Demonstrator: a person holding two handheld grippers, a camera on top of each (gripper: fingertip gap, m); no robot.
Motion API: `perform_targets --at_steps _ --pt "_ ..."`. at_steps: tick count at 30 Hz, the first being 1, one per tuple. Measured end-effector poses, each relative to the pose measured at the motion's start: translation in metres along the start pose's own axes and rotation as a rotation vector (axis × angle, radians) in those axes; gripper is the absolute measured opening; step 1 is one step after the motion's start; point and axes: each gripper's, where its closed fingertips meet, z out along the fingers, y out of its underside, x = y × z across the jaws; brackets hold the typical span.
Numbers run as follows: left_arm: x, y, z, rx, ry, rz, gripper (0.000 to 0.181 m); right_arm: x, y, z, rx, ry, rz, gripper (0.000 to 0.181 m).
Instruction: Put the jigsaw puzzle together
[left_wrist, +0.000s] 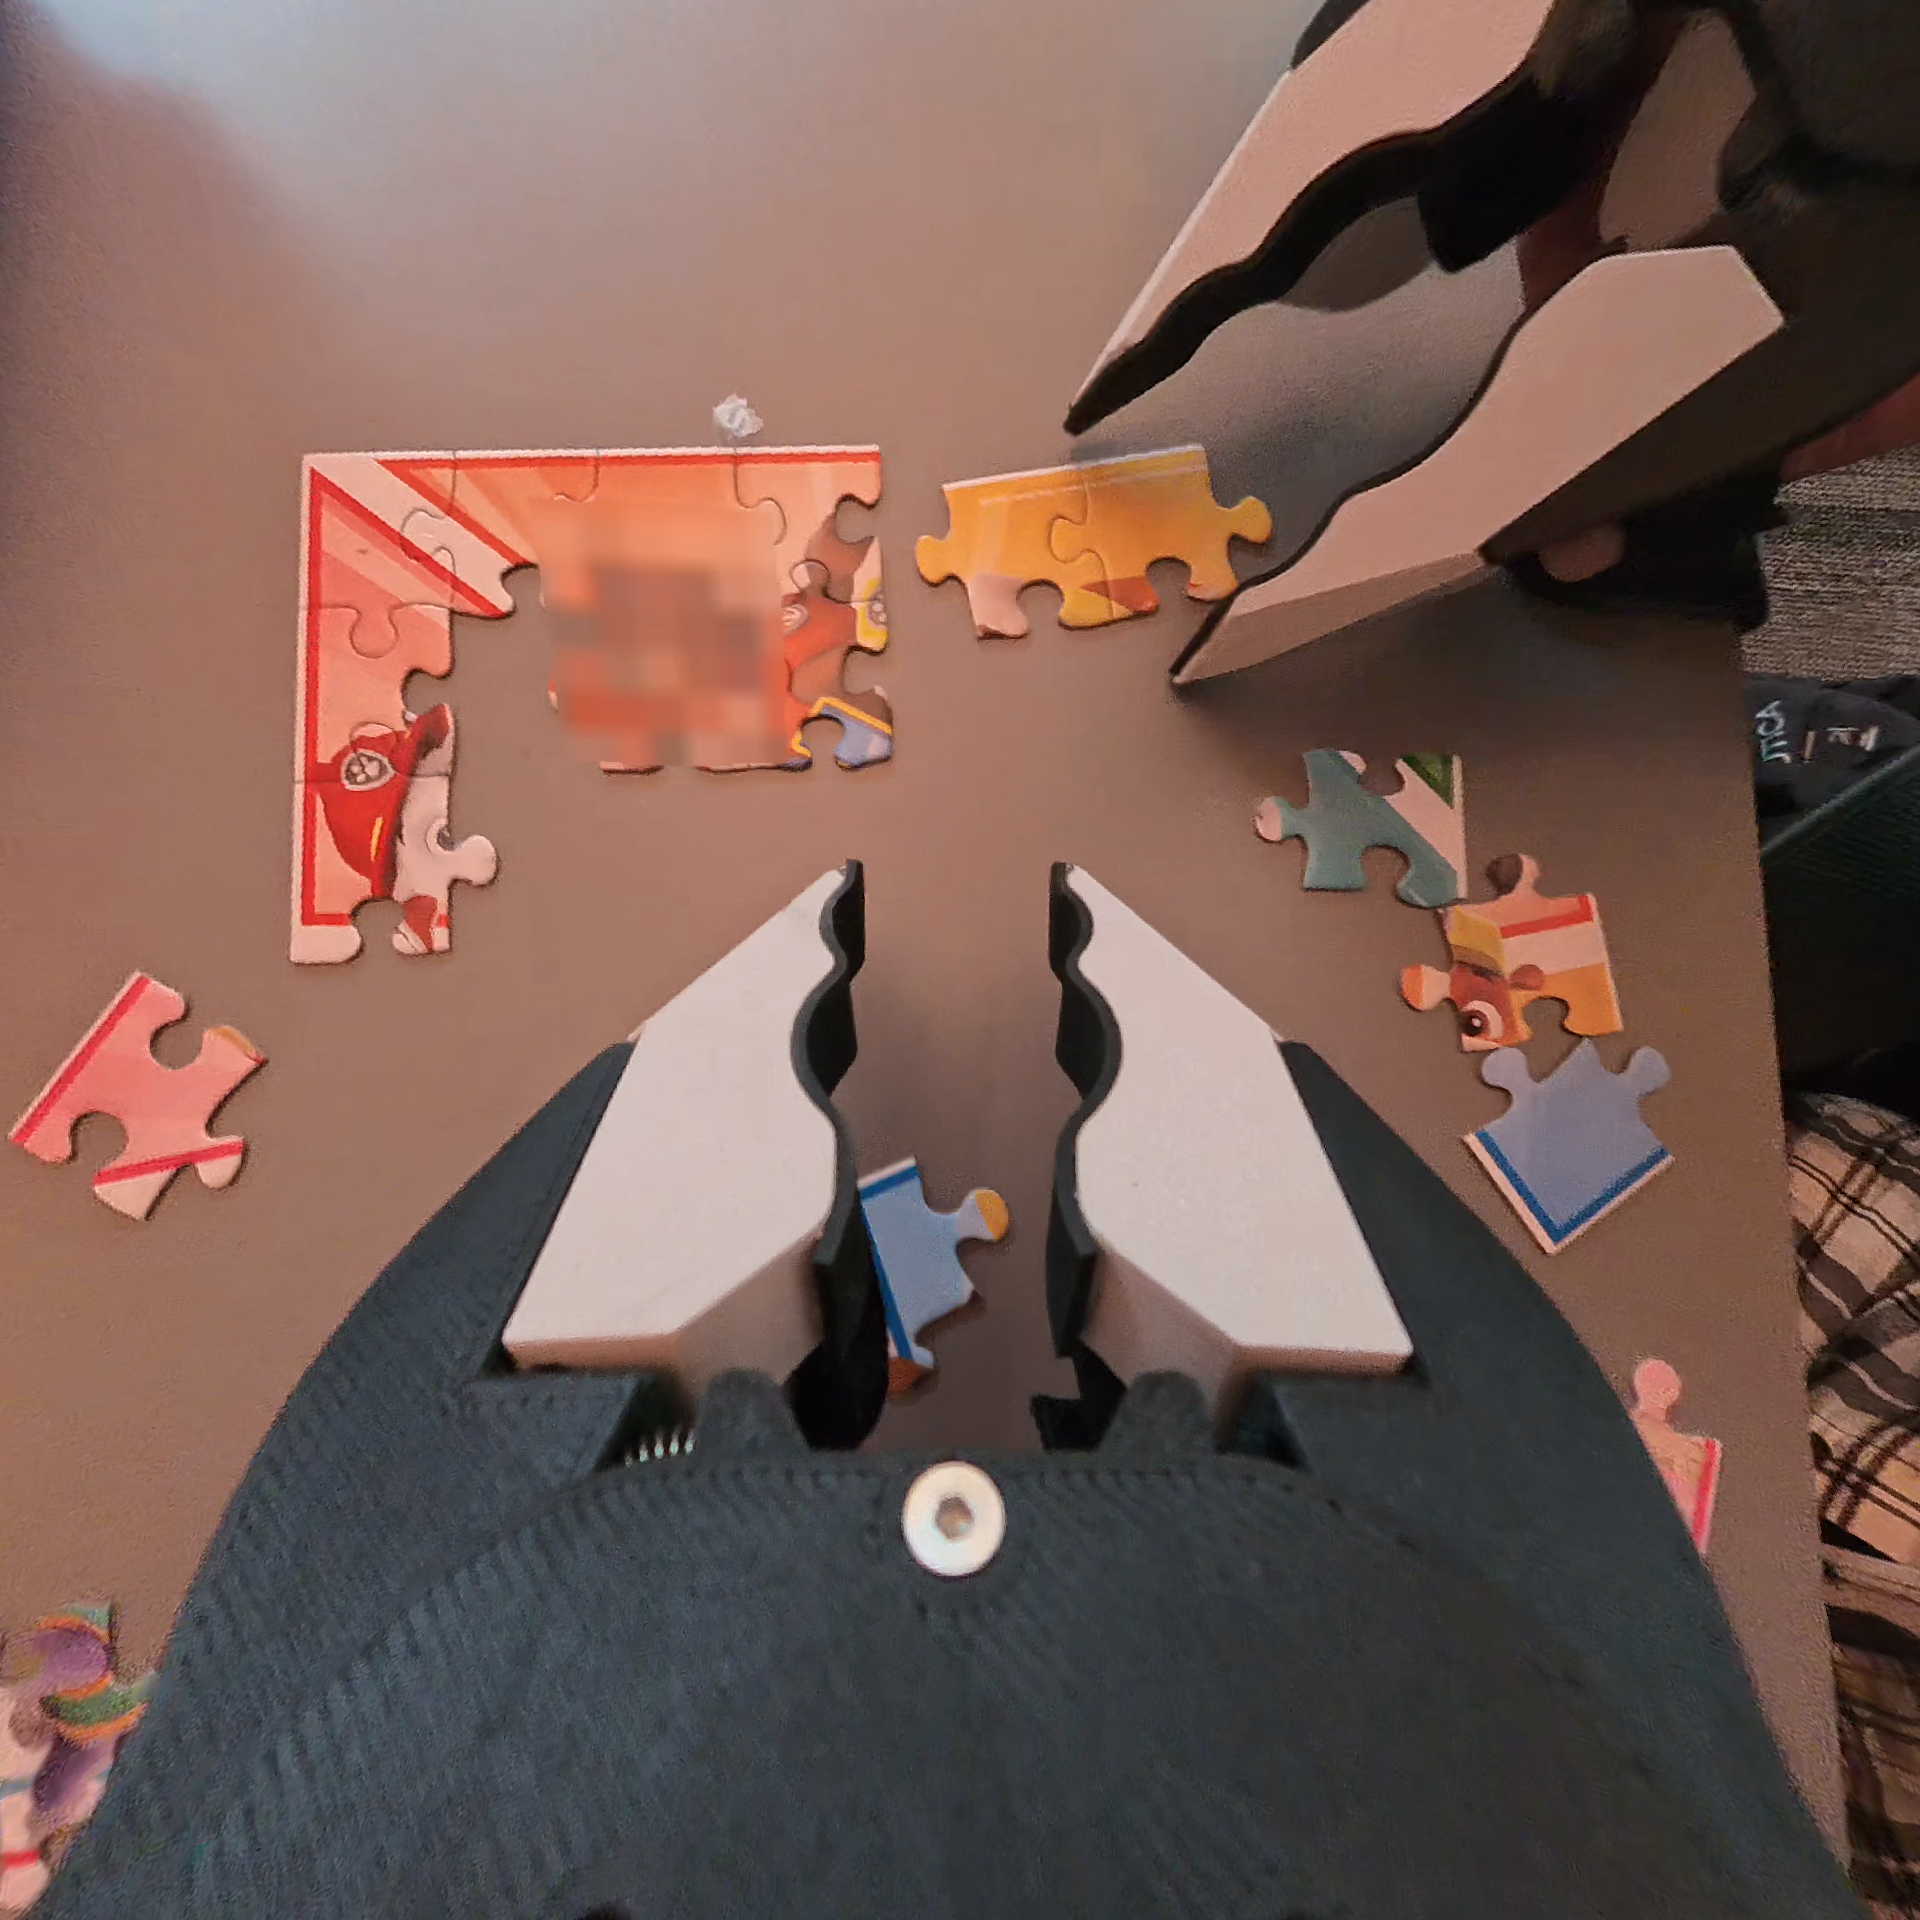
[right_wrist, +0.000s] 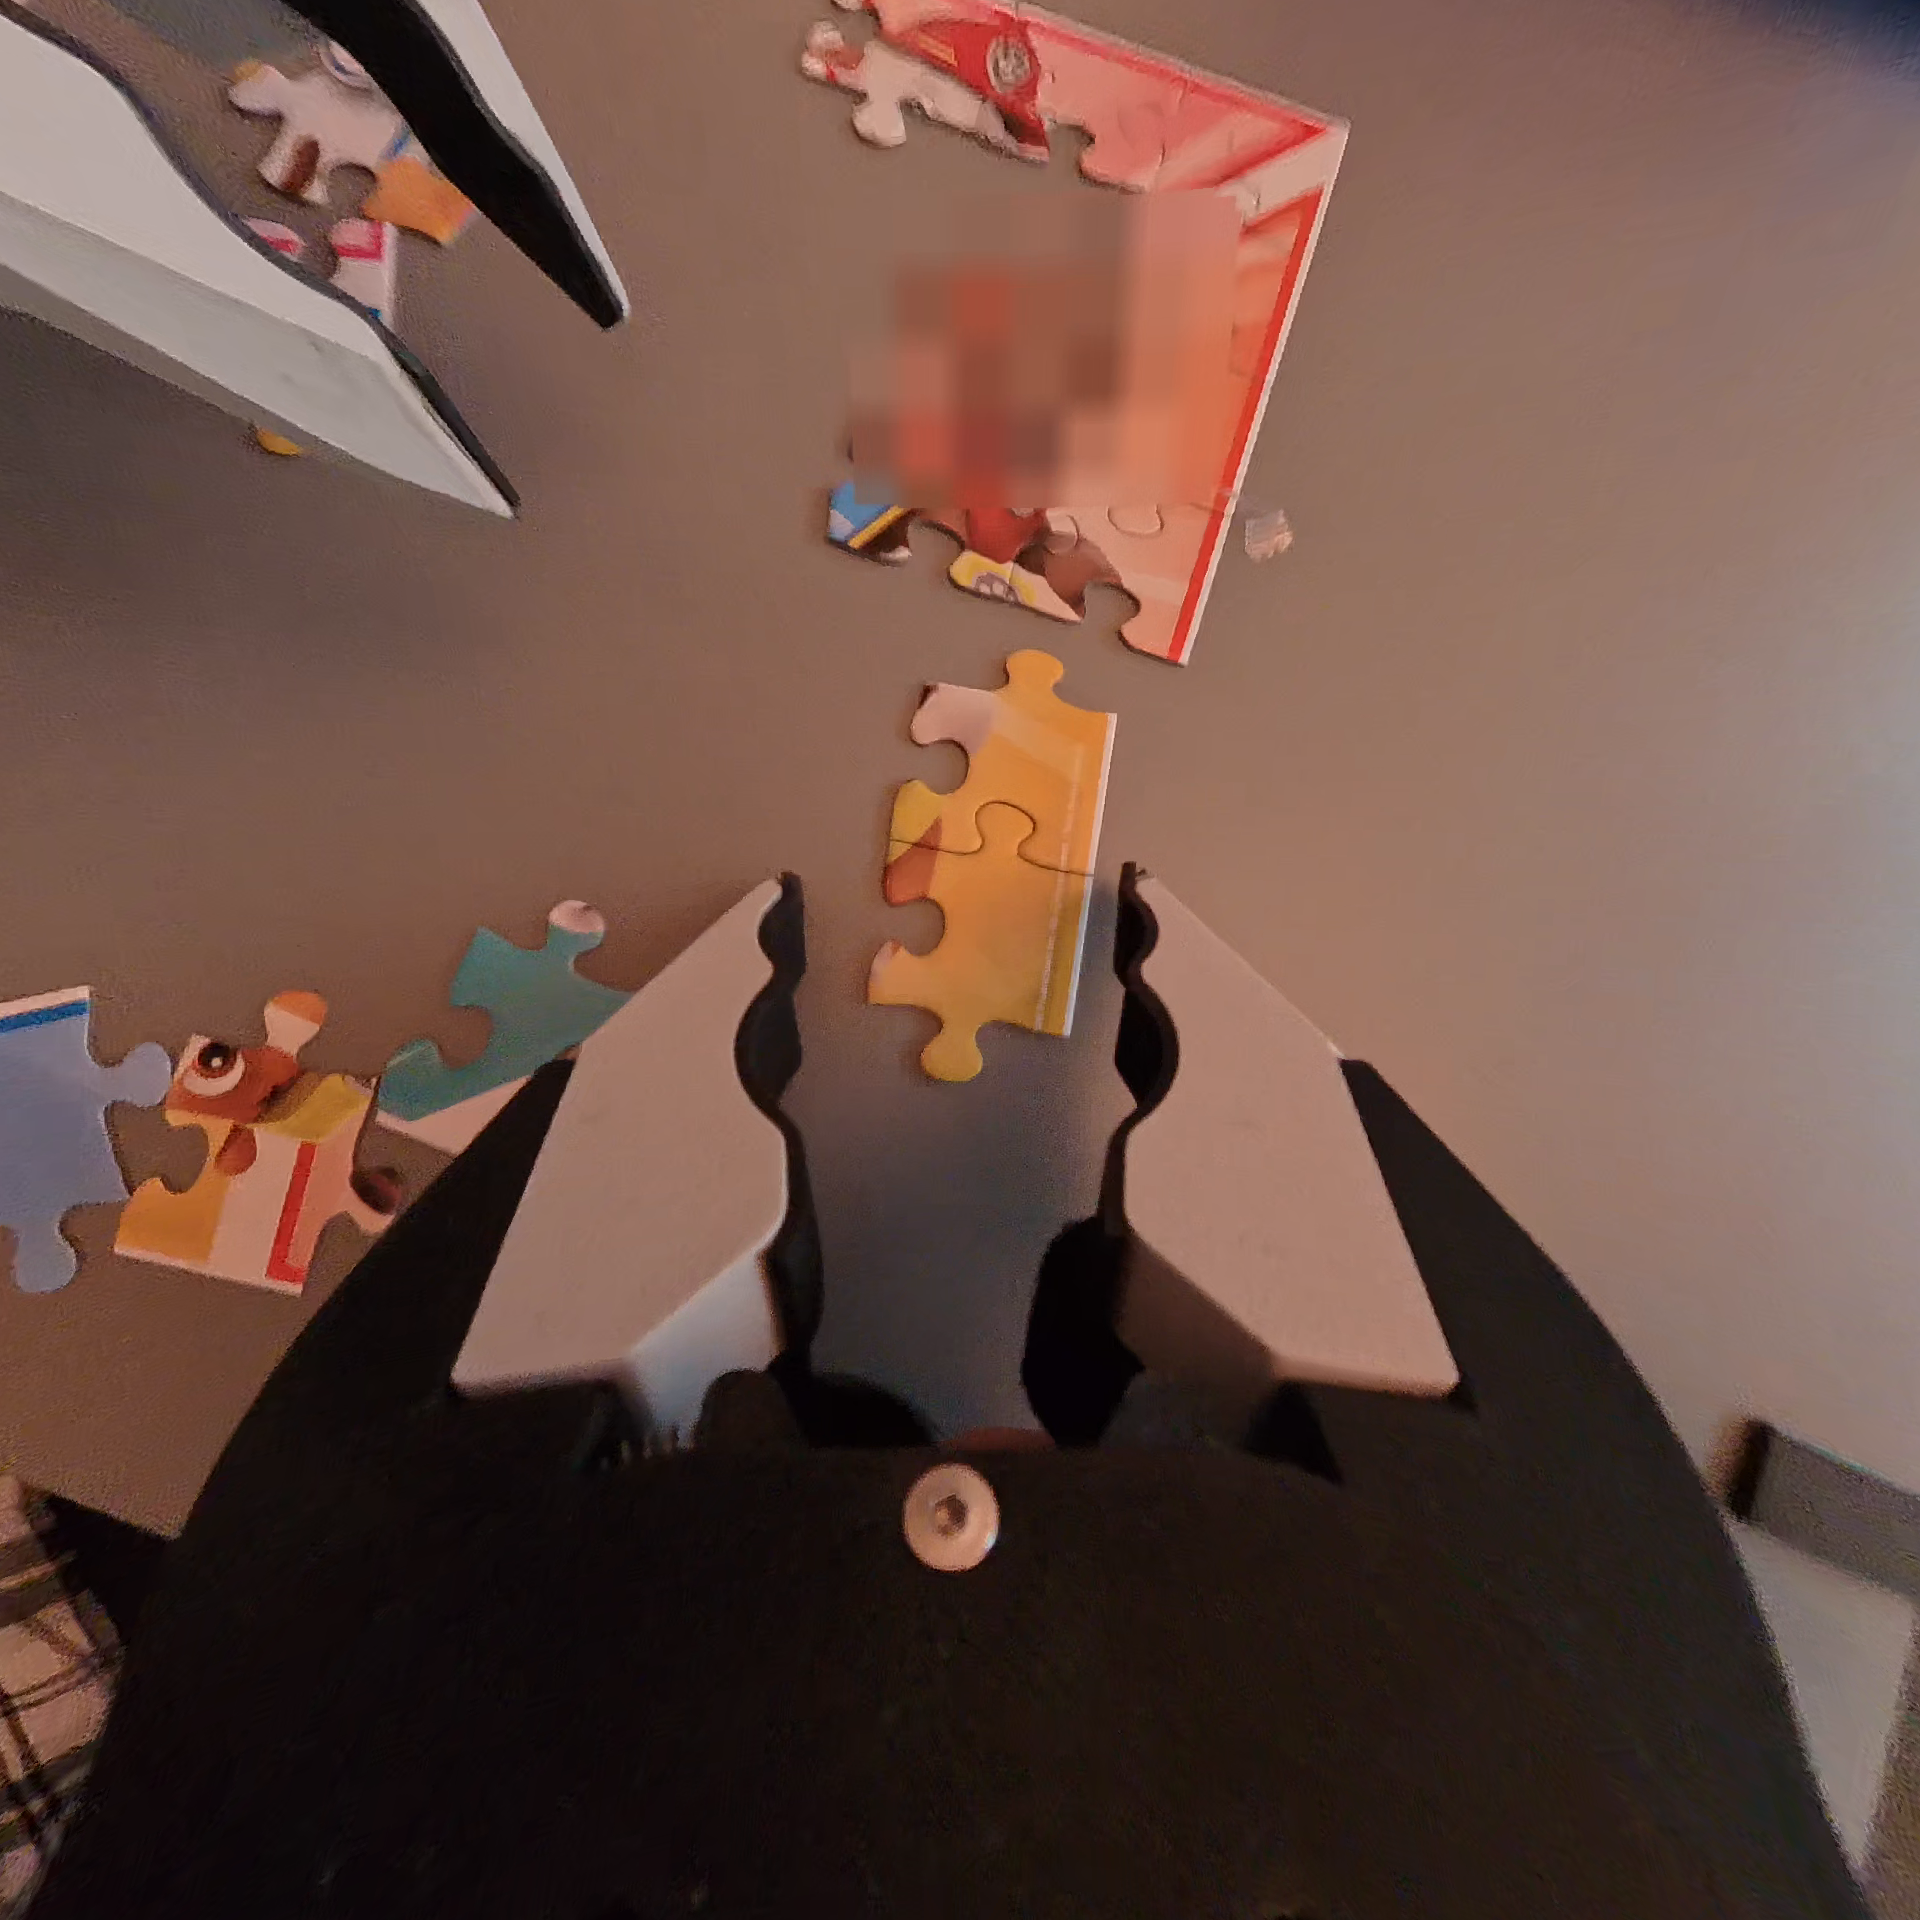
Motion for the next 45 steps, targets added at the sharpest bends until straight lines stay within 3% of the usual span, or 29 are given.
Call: perform_targets --at_steps 3,7,18,19,20,26,28,34,37,41,45 --pt "-0.003 -0.005 0.008 0.004 0.006 -0.001 0.034 0.005 -0.004 0.005 -0.002 -0.033 0.035 0.058" --pt "-0.007 -0.006 0.02 -0.011 0.007 0.007 0.035 0.007 -0.007 0.007 0.011 -0.044 0.058 0.038" --pt "-0.012 -0.014 0.03 -0.009 0.009 0.024 0.035 0.012 -0.013 0.008 0.089 -0.005 0.076 0.037" --pt "-0.012 -0.015 0.03 -0.007 0.009 0.025 0.036 0.012 -0.015 0.007 0.1 -0.008 0.071 0.03" --pt "-0.013 -0.016 0.03 -0.005 0.009 0.026 0.036 0.011 -0.018 0.005 0.125 -0.013 0.064 0.001" --pt "-0.011 -0.012 0.033 -0.033 0.014 0.043 0.037 0.008 -0.018 0.006 0.11 -0.011 0.052 0.017" --pt "-0.011 -0.006 0.03 -0.056 0.012 0.067 0.037 -0.005 -0.022 0.001 0.121 -0.055 0.026 0.039" --pt "-0.016 0.0 0.019 -0.048 0.026 0.046 0.036 -0.067 -0.029 0.005 0.058 -0.269 -0.158 0.058" --pt "-0.017 0.0 0.015 -0.039 0.025 0.043 0.036 -0.084 -0.024 0.015 0.005 -0.319 -0.213 0.06" --pt "-0.017 0.002 0.014 -0.038 0.022 0.048 0.035 -0.079 -0.027 0.018 0.016 -0.286 -0.228 0.025" --pt "-0.017 0.002 0.014 -0.035 0.023 0.051 0.036 -0.079 -0.027 0.017 0.036 -0.281 -0.226 0.025"
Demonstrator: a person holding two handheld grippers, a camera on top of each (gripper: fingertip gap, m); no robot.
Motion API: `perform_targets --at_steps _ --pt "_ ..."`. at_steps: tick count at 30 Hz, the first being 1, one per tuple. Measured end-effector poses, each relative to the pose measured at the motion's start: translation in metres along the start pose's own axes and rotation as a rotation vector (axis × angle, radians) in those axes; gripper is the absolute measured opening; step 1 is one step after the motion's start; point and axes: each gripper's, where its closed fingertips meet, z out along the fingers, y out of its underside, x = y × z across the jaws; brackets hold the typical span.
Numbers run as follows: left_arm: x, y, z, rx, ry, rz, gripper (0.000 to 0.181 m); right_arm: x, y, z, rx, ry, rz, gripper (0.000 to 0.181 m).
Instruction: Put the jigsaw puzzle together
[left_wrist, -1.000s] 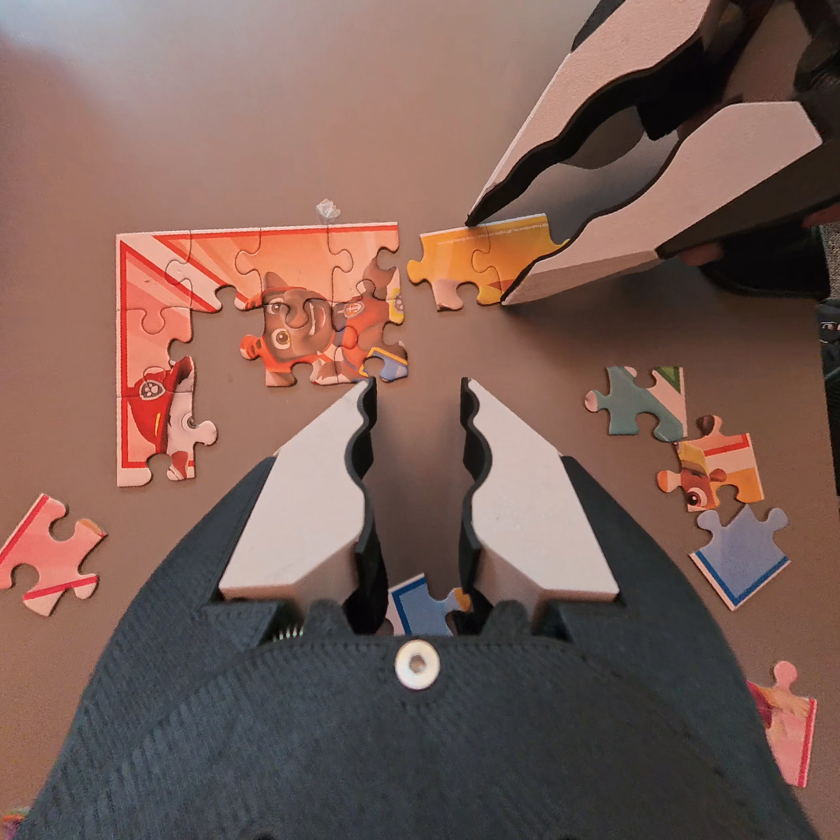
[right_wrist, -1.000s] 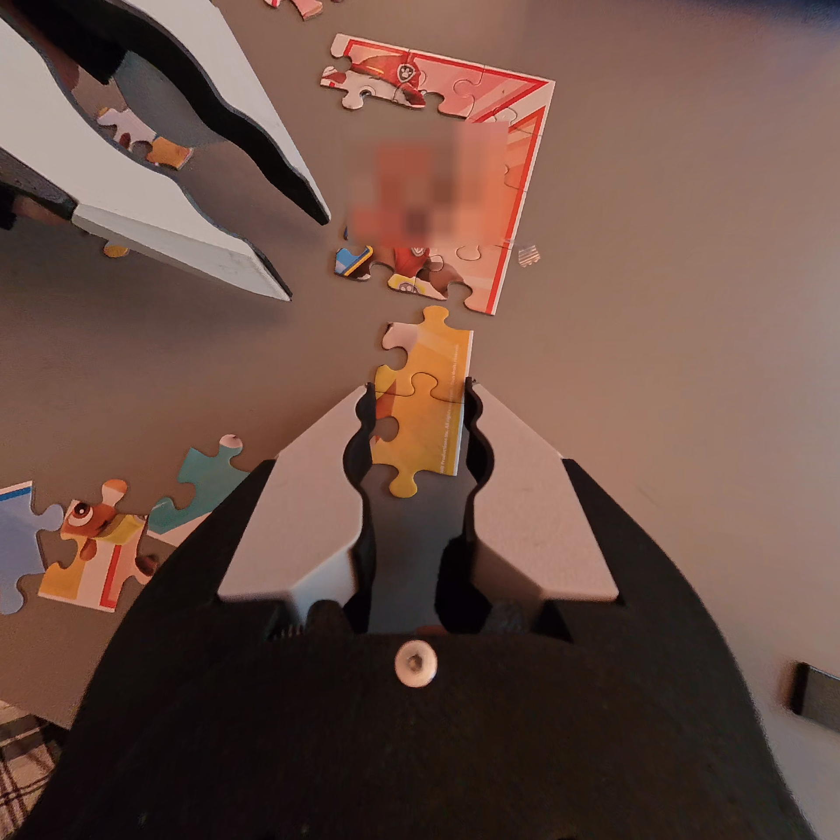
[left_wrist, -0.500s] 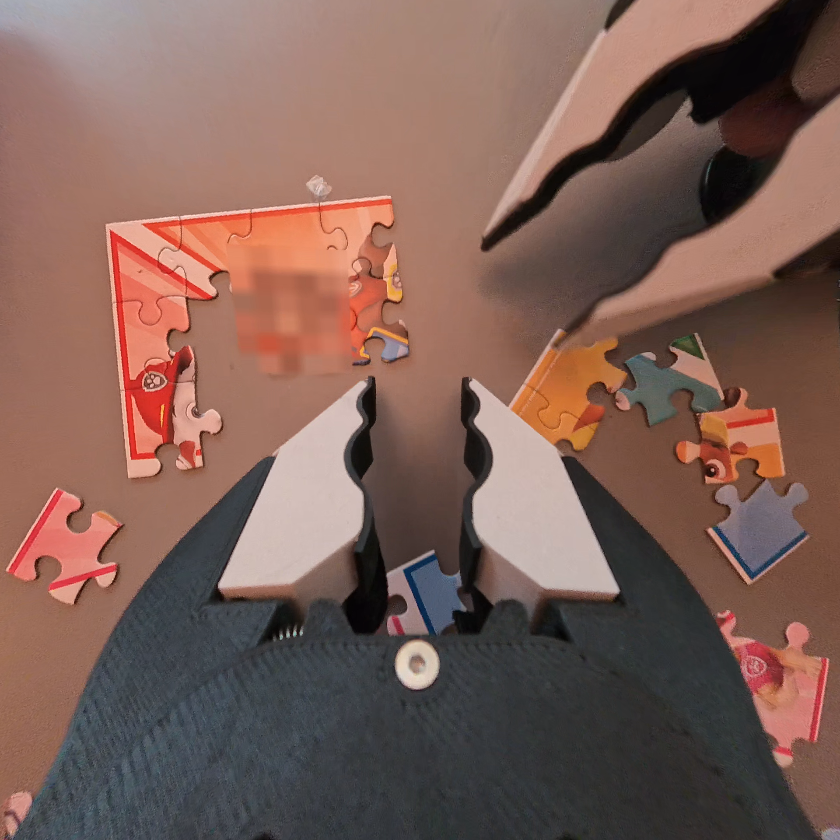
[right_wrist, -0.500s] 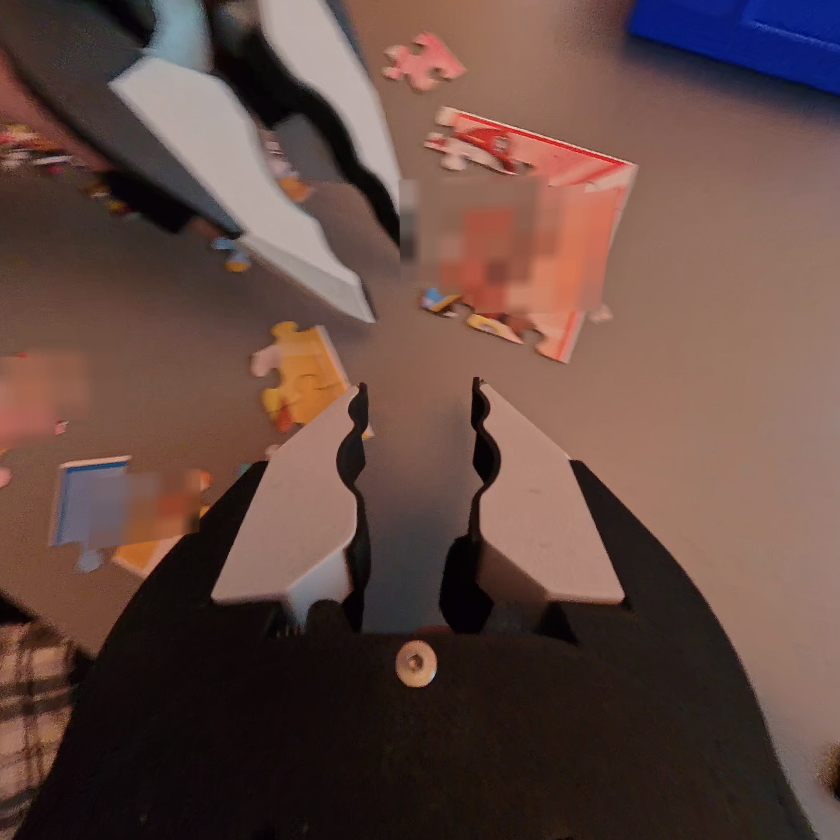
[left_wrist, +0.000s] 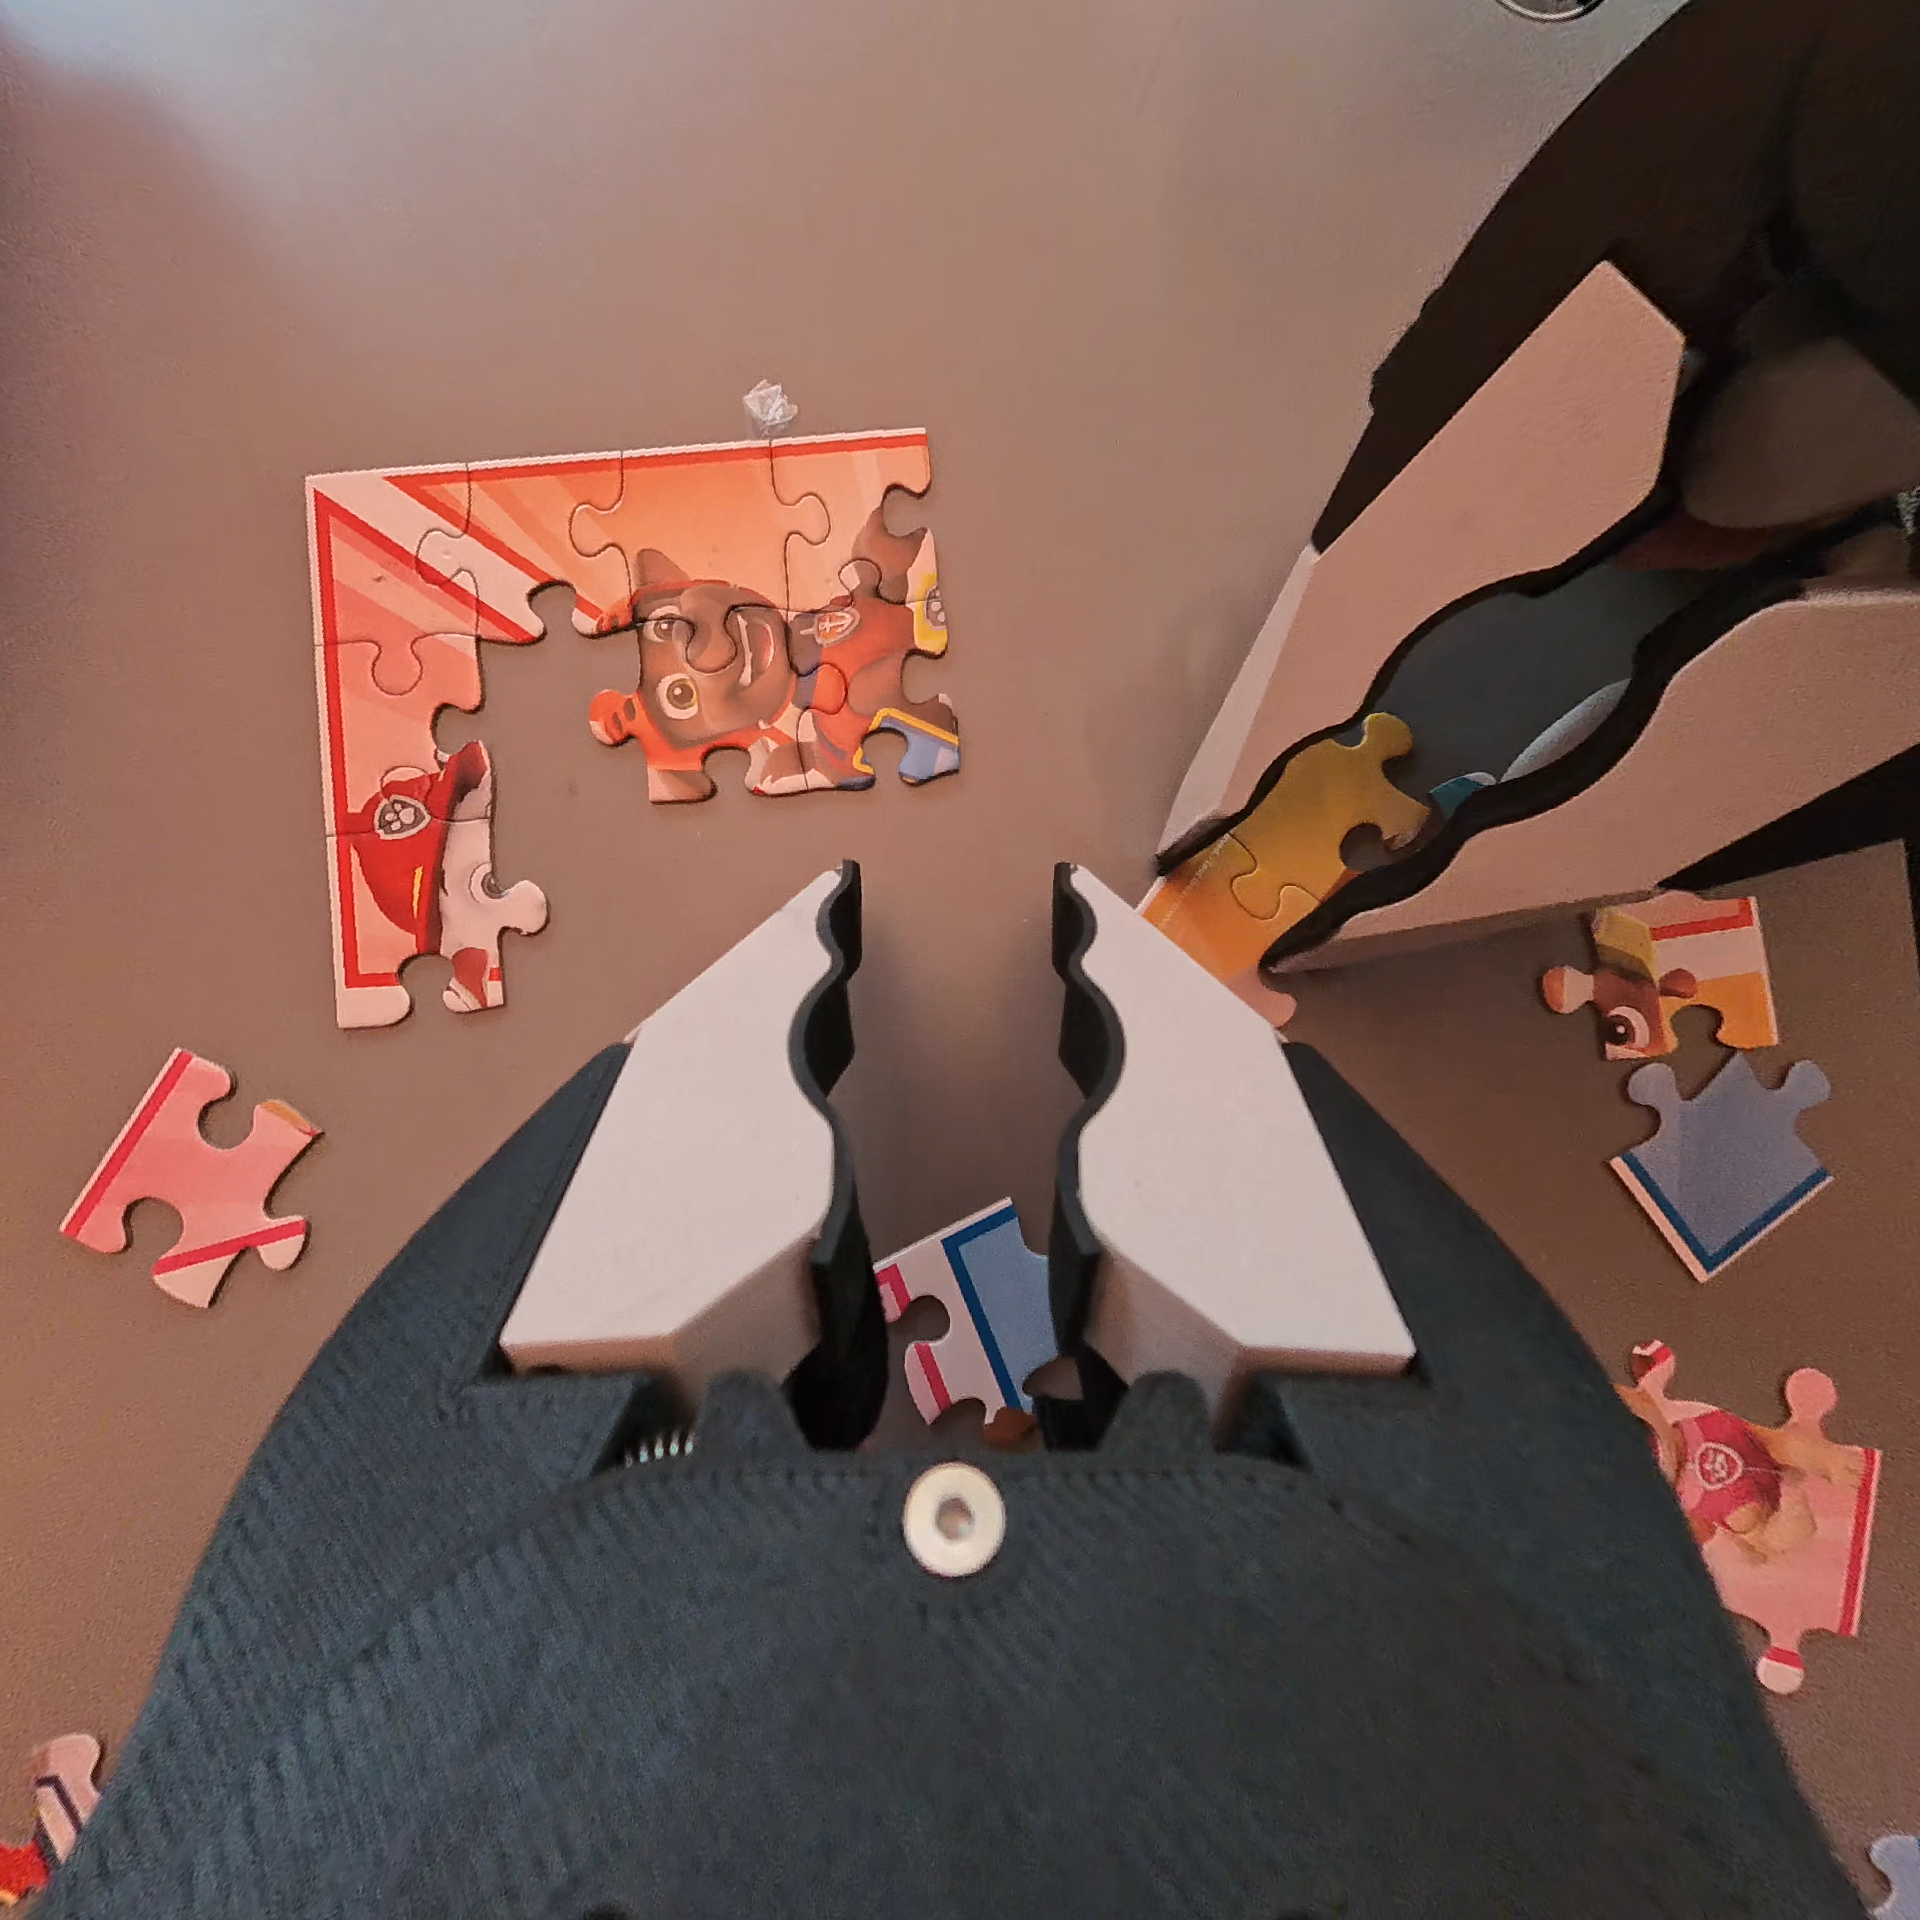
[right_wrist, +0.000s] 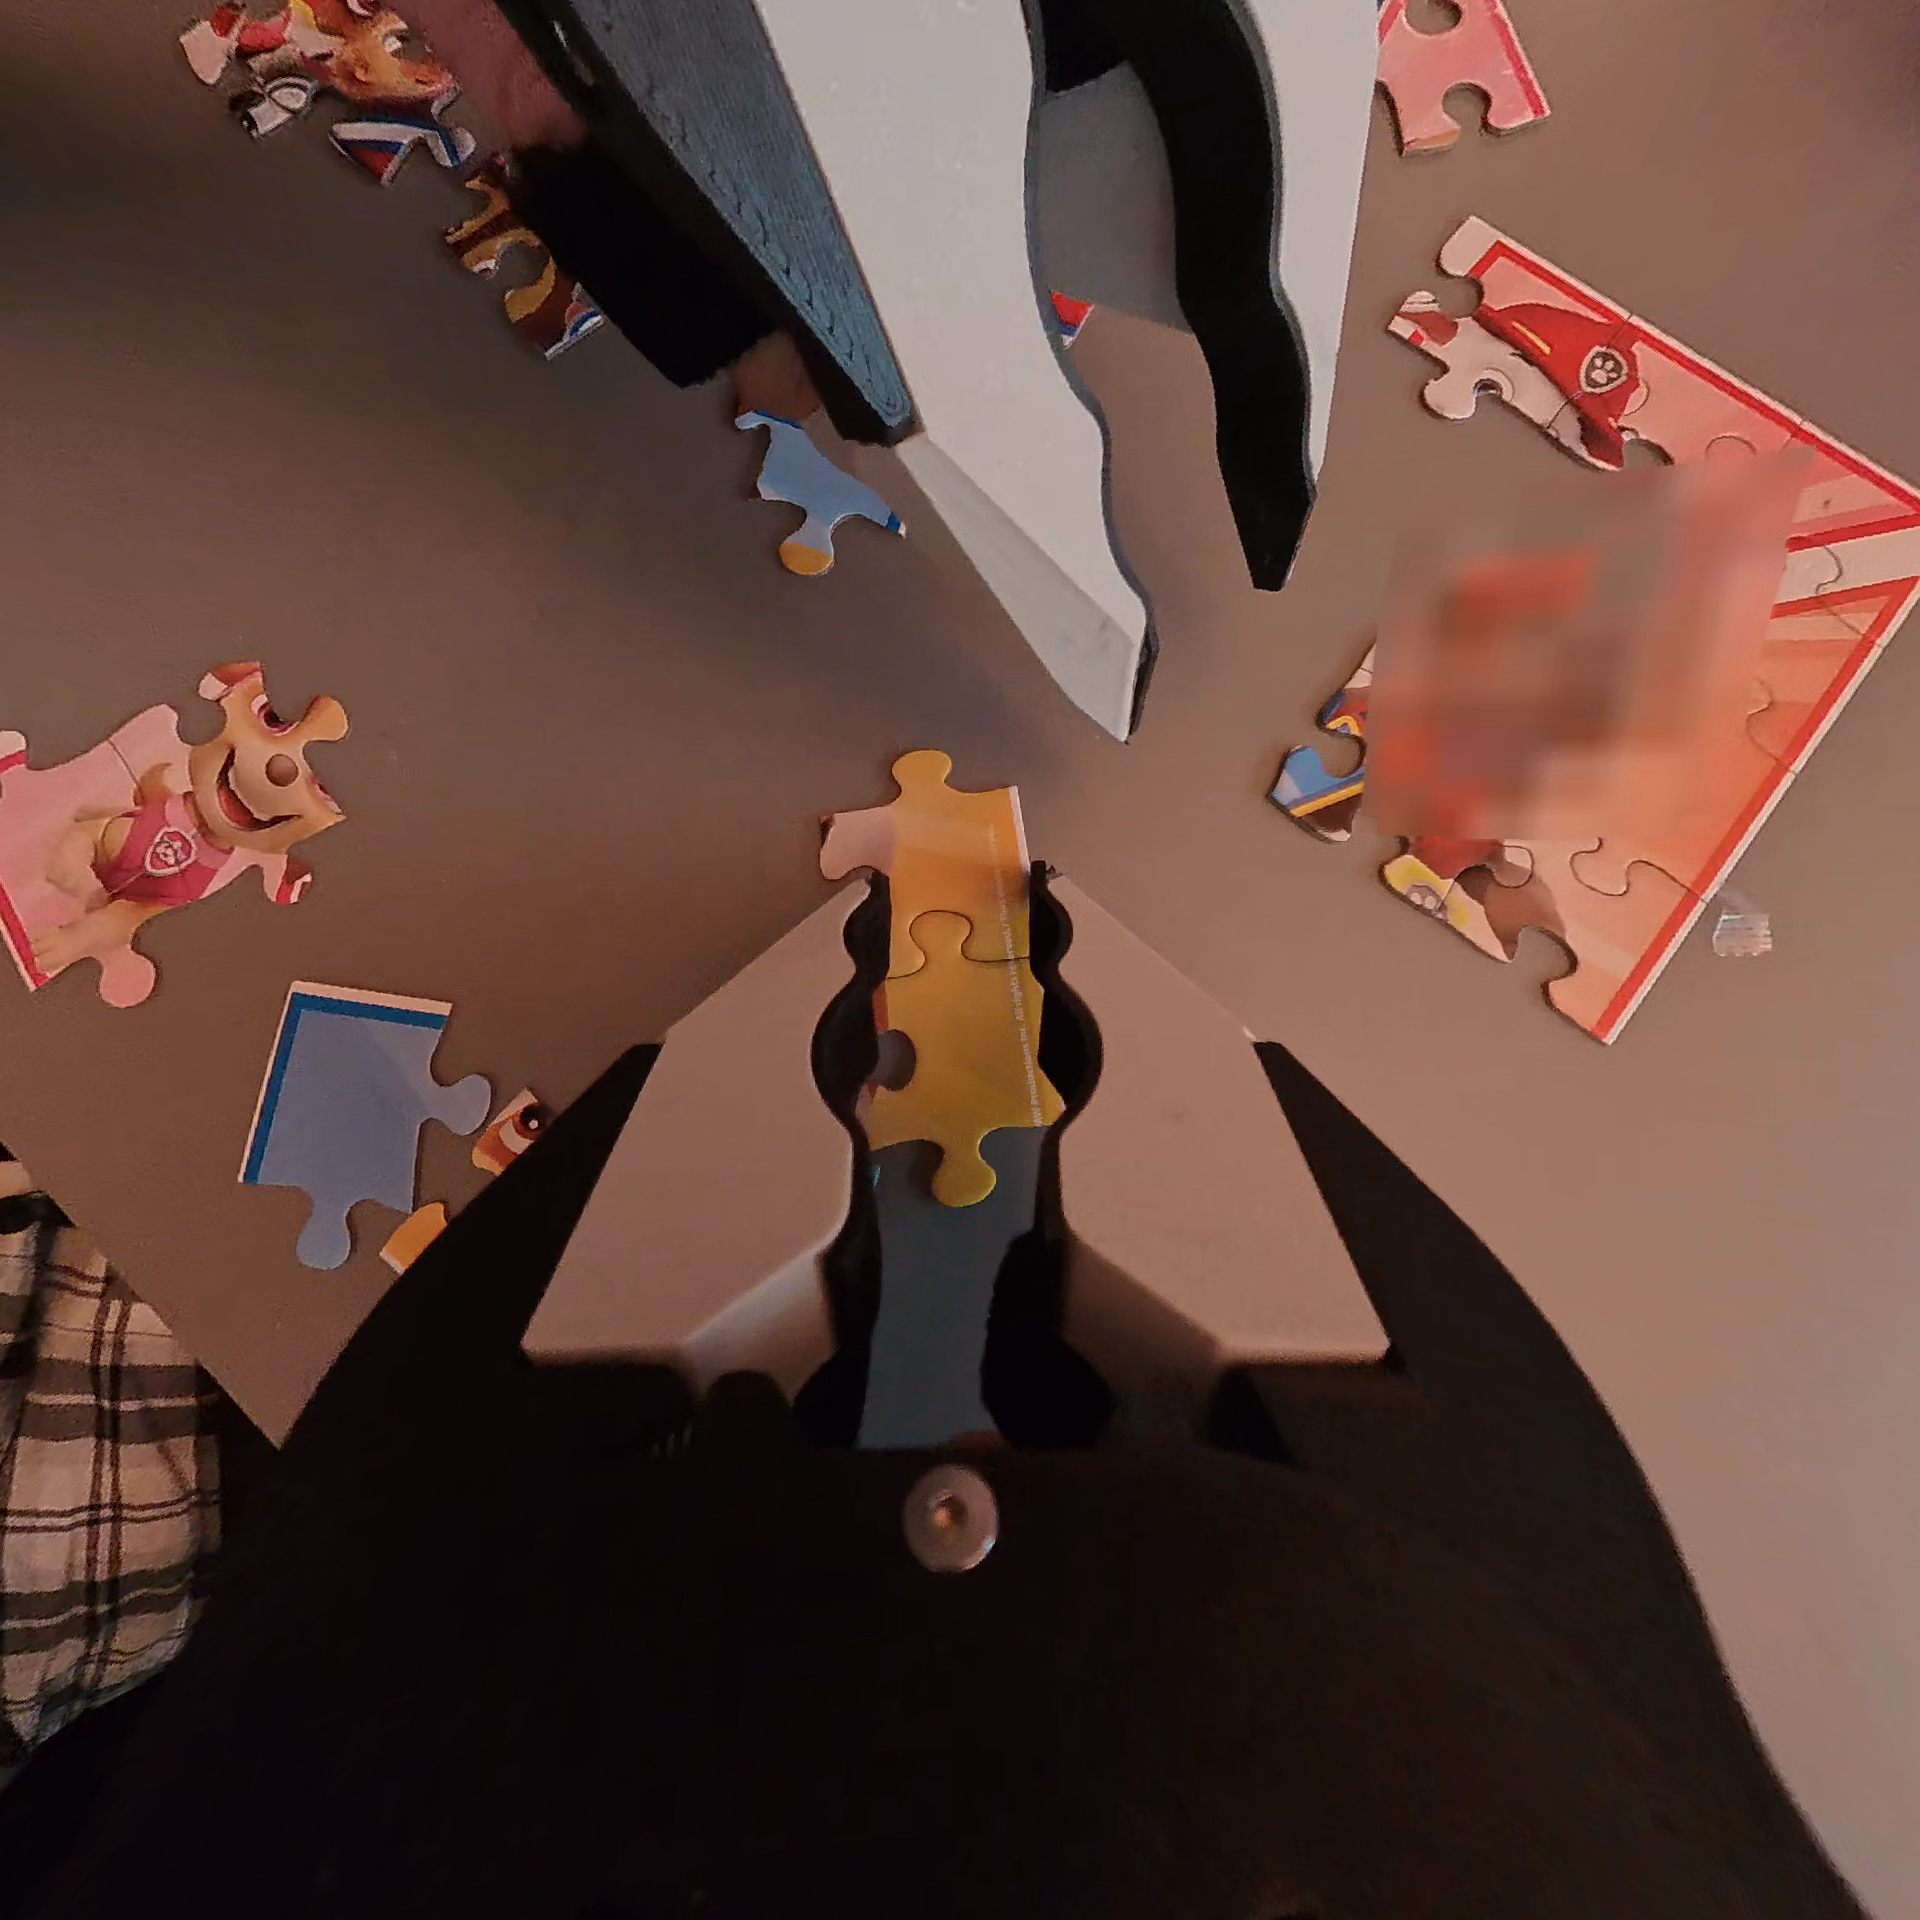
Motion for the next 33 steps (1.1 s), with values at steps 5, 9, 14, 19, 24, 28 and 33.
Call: perform_targets --at_steps 5,9,14,19,24,28,33 --pt "-0.001 -0.003 -0.001 0.01 -0.002 0.003 0.035 0.007 0.002 -0.003 0.004 0.024 0.017 0.024" --pt "-0.002 -0.006 -0.001 0.018 -0.004 0.003 0.035 0.015 0.004 -0.007 0.025 0.043 0.041 0.024" --pt "-0.003 -0.006 0.001 0.012 0.001 0.003 0.035 0.028 0.008 -0.017 0.053 0.078 0.077 0.0" --pt "0.009 -0.005 0.006 0.001 0.056 0.037 0.037 0.044 0.015 -0.025 0.022 0.111 0.092 0.04" --pt "0.024 0.0 0.02 -0.057 0.08 0.085 0.041 0.055 0.02 -0.021 0.002 0.071 0.112 0.038" --pt "0.03 -0.003 0.023 -0.061 0.086 0.105 0.04 0.054 0.025 -0.026 0.0 0.064 0.123 0.016" --pt "0.034 -0.006 0.026 -0.059 0.081 0.143 0.033 0.049 0.034 -0.033 -0.005 0.069 0.153 0.006"
